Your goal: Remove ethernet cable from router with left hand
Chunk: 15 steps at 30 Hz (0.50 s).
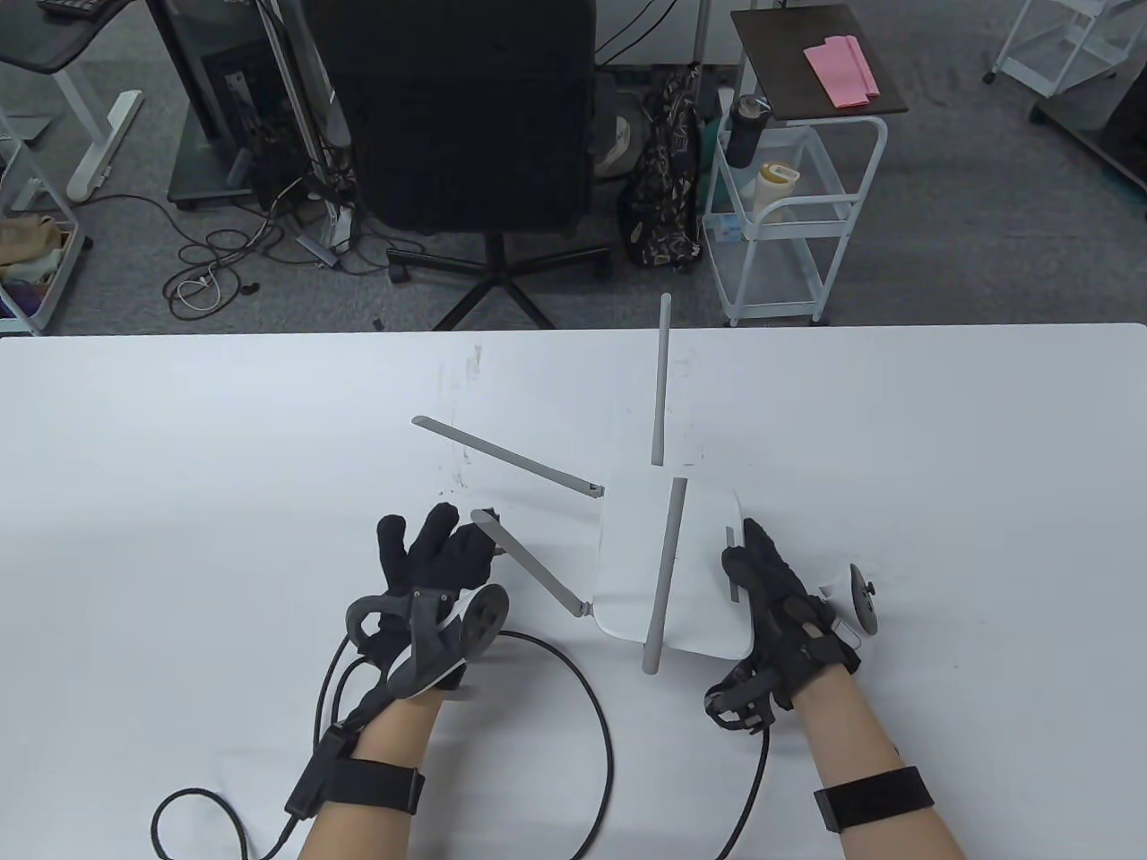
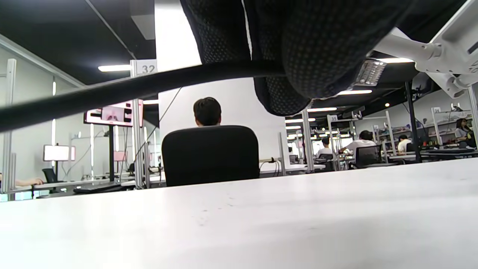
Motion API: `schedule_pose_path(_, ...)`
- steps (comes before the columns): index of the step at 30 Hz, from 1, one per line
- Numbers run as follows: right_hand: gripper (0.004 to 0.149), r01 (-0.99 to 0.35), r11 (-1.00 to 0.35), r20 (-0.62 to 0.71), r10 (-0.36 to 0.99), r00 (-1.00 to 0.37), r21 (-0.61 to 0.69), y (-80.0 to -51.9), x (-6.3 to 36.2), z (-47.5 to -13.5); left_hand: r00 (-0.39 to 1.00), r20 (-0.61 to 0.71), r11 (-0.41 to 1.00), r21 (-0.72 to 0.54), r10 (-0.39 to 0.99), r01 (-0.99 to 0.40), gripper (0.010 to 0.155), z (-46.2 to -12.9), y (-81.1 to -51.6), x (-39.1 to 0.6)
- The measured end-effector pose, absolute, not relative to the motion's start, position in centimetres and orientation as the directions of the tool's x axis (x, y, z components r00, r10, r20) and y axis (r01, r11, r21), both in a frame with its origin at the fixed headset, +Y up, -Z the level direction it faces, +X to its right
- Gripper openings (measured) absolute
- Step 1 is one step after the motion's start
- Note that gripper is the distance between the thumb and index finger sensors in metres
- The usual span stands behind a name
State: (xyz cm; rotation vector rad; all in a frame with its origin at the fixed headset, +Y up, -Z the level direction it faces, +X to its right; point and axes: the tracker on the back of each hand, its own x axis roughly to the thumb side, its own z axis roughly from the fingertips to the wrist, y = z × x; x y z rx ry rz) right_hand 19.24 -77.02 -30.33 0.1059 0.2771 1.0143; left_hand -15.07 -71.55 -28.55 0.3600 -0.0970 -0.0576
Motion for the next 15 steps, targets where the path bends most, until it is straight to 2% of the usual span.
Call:
schedule_pose_path(8,0.081,-0.829,0.515,-0.177,0.856,0.486,0.218,-77.1,19.3,-30.4,0.985,0.104,0.952,0.288,-0.137,0.102,0.05,-28.9,-72.5,-14.7)
schedule_pose_path(15,0.081,-0.84,0.502,-0.175,0.863,0.473,0.207,-77.1,19.4,-30.3,0.988,0.11,0.973,0.217,-0.108,0.082,0.049,-29.2,-72.8,-14.6)
